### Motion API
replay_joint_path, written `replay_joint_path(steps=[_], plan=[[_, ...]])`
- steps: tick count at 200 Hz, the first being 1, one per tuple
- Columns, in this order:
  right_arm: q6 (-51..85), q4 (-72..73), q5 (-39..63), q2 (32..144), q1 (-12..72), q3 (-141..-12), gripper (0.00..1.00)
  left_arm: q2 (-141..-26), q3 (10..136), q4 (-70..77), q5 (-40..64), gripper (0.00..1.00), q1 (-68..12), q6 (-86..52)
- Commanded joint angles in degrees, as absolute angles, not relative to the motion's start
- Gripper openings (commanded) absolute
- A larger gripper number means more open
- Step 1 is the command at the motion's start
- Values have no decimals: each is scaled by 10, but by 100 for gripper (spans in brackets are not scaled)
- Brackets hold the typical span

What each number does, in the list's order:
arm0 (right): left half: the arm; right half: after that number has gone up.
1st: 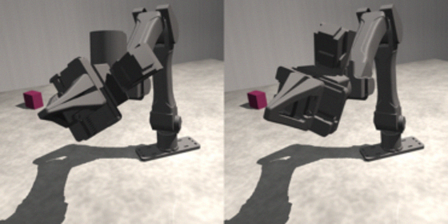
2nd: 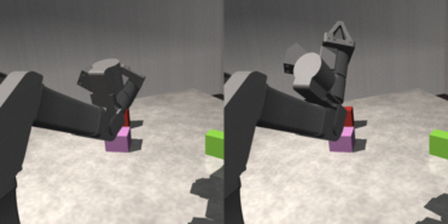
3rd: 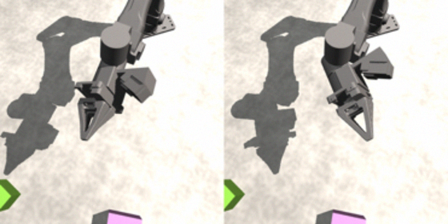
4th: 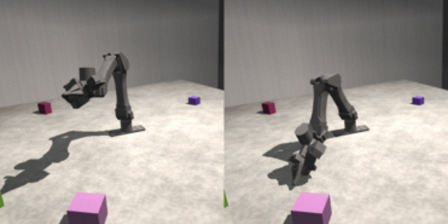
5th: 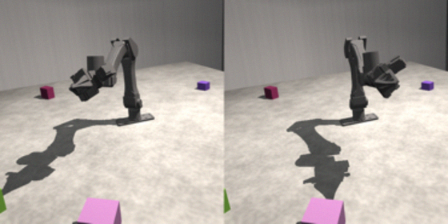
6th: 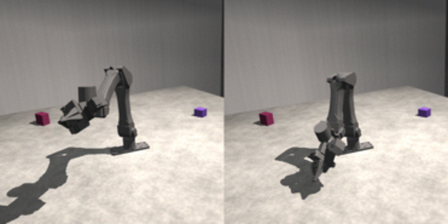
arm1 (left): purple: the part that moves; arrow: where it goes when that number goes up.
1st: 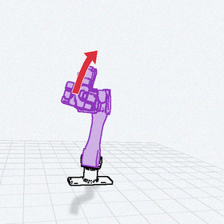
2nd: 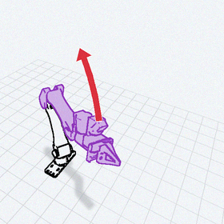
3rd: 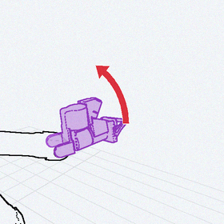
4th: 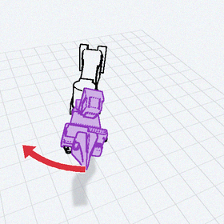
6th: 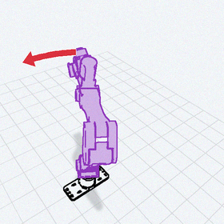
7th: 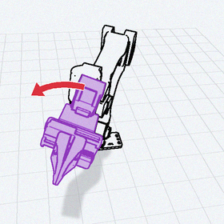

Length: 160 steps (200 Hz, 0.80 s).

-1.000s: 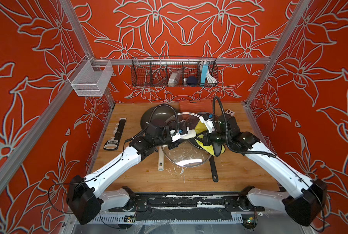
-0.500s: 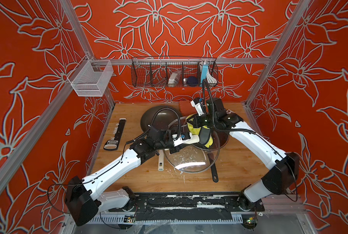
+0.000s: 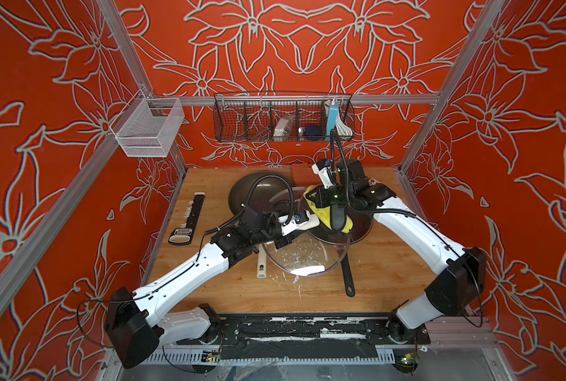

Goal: Wipe the pot lid with a cloth
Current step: Wipe the pot lid.

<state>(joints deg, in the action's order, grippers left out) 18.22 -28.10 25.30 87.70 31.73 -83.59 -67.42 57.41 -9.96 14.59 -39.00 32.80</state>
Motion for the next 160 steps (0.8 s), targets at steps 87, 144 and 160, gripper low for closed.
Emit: replay_joint_path(steps=[87, 144, 160], plan=[[191, -288, 274, 709, 318, -655, 0, -669, 611, 152, 65, 0, -390, 223], [208, -319, 291, 637, 331, -608, 0, -683, 622, 157, 56, 0, -391, 215], [212, -322, 298, 632, 333, -601, 0, -683, 622, 159, 58, 0, -391, 211]])
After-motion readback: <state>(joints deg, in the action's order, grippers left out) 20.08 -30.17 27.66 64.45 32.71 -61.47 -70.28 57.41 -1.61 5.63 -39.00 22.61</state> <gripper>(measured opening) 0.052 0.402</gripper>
